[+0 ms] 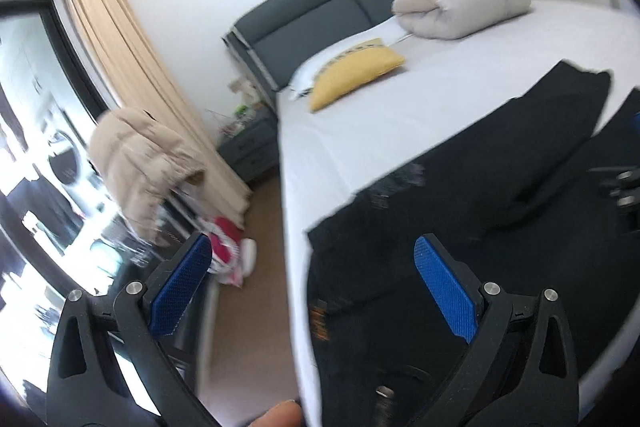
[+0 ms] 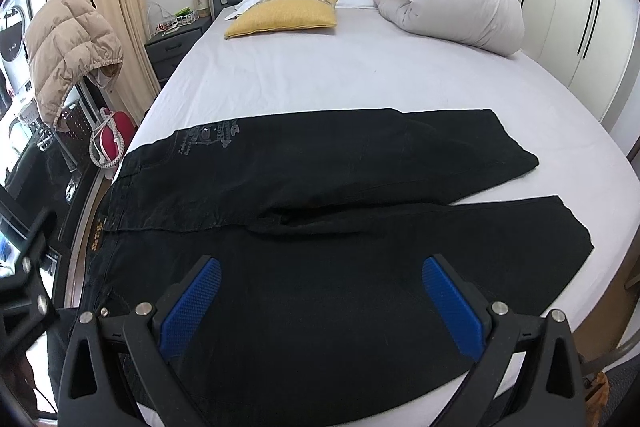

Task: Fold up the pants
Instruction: 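Move the left gripper to the jeans waistband and close on it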

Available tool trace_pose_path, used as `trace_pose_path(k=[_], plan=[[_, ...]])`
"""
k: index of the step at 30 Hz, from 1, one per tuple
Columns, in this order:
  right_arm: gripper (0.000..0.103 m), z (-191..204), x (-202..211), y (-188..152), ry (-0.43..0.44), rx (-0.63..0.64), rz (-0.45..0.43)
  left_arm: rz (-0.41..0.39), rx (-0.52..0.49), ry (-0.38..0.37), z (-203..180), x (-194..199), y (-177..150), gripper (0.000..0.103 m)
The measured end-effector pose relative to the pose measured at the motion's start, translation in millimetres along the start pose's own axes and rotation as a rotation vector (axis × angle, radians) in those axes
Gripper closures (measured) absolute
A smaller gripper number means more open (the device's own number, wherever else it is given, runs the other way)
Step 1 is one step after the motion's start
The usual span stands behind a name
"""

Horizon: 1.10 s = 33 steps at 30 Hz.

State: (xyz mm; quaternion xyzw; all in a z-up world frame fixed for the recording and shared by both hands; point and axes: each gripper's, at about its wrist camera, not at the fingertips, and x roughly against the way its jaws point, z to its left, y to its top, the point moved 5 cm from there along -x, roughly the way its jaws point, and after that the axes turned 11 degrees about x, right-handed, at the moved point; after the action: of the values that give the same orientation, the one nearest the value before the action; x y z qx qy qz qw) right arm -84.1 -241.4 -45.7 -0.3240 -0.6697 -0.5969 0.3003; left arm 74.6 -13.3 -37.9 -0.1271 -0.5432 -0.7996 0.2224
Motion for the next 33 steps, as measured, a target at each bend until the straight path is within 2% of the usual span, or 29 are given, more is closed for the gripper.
trace_pose_path(k=[7, 10, 14, 18, 20, 21, 23, 26, 27, 31, 33], plan=[[0.0, -14, -25, 24, 0.021, -0.004, -0.021, 0.02, 0.029, -0.011, 10, -60, 27, 0.0], [0.0, -17, -38, 37, 0.028, 0.006, -0.028, 0.1, 0.051, -0.006, 12, -92, 28, 0.0], [0.0, -15, -54, 54, 0.033, 0.045, -0.036, 0.123, -0.014, -0.022, 0, -135, 28, 0.0], [0.0, -10, -72, 74, 0.061, 0.093, -0.045, 0.252, 0.097, -0.21, 1, -196, 25, 0.0], [0.0, -6, -82, 84, 0.09, 0.124, -0.049, 0.285, 0.146, -0.286, 4, -220, 27, 0.0], [0.0, -4, -87, 87, 0.102, 0.138, -0.049, 0.305, 0.159, -0.349, 4, -235, 29, 0.0], [0.0, 0, -100, 96, 0.14, 0.17, -0.044, 0.348, 0.141, -0.475, -4, -258, 32, 0.006], [0.0, 7, -119, 109, 0.229, 0.224, -0.04, 0.427, -0.002, -0.592, -23, -294, 29, 0.026], [0.0, 9, -125, 113, 0.253, 0.248, -0.041, 0.455, -0.024, -0.621, -26, -304, 29, 0.03], [0.001, 22, -149, 129, 0.363, 0.377, -0.045, 0.529, -0.045, -0.685, -21, -351, 27, 0.03], [0.008, 26, -158, 134, 0.386, 0.424, -0.035, 0.55, -0.028, -0.717, -18, -366, 28, 0.03]])
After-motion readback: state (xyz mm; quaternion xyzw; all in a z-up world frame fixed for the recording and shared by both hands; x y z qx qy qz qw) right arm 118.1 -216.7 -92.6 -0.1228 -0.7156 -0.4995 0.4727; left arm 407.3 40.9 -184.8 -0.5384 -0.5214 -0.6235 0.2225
